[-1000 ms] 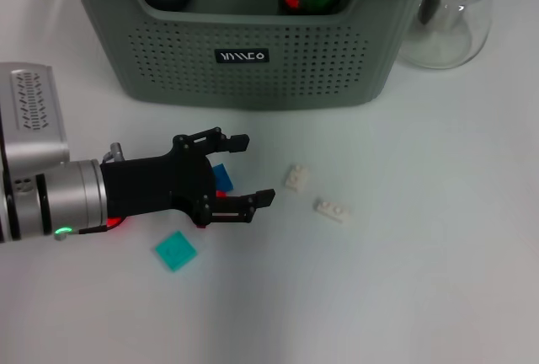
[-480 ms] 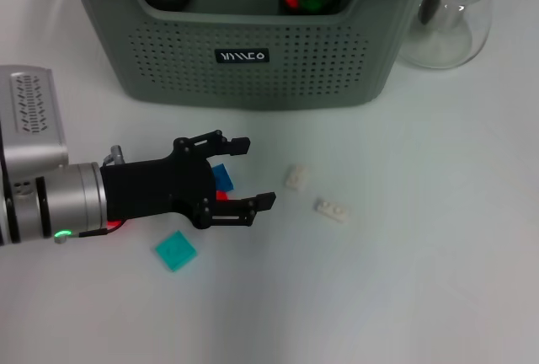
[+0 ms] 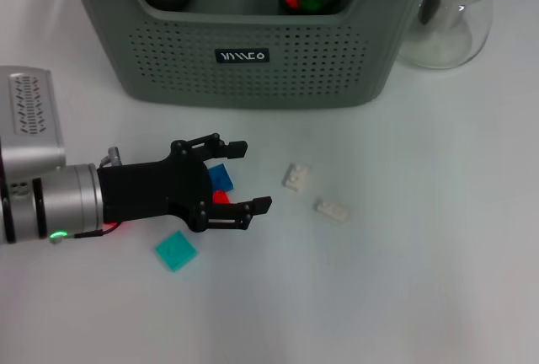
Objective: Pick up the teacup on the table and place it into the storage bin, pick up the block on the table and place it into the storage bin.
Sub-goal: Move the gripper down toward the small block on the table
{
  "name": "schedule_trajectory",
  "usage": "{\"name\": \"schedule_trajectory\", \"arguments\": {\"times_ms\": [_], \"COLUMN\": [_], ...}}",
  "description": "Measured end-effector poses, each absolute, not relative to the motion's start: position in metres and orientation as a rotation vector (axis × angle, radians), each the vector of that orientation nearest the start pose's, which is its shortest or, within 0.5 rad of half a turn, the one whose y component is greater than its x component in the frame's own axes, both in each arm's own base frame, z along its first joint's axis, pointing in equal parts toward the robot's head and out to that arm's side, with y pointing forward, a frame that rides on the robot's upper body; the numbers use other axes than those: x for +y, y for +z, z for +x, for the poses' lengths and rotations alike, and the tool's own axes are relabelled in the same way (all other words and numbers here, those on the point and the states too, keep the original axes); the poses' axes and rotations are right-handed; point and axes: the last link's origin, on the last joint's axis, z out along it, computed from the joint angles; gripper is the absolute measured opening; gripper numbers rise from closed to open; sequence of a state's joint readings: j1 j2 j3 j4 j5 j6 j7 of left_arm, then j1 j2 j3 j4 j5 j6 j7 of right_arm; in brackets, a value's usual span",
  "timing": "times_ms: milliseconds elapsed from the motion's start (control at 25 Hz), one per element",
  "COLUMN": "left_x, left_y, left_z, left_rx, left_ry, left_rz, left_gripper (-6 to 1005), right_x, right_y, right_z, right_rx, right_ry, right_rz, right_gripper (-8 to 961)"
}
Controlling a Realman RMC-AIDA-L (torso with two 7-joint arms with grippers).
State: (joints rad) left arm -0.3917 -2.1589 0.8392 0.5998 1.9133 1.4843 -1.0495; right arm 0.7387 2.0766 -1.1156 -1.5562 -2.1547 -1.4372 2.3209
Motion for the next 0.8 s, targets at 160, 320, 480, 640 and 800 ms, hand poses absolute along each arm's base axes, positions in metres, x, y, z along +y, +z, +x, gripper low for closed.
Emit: {"name": "schedule_trajectory", "arguments": {"times_ms": [160, 320, 480, 640, 800], "left_x": [0.281, 0.281, 0.283, 0.285, 0.286], "left_y": [-0.051, -0.047, -0.041, -0.037, -0.035], "left_z": [-0.281, -0.285, -0.287, -0.287, -0.287], "left_rx": [-0.378, -0.345, -0.327, -0.316, -0.315], "left_ry": [-0.657, -0.582, -0.565, -0.563, -0.566], "left_rz": [-2.775, -2.809, -2.798, -2.784, -2.778], "left_gripper": [888, 887, 887, 888, 888], "right_x": [0.359, 0.342, 0.340, 0.345, 0.354], "right_y": [0.085, 0.081, 0.056, 0.015, -0.026], "right_z": [0.064, 0.082, 0.095, 0.104, 0.105], "right_rx": [0.370, 0.423, 0.501, 0.583, 0.659], "right_ry": [0.319, 0.155, -0.061, -0.317, -0.493], "right_rz": [-2.793, -2.931, -2.981, -3.019, -3.008], "right_gripper": [666, 665, 664, 660, 653]}}
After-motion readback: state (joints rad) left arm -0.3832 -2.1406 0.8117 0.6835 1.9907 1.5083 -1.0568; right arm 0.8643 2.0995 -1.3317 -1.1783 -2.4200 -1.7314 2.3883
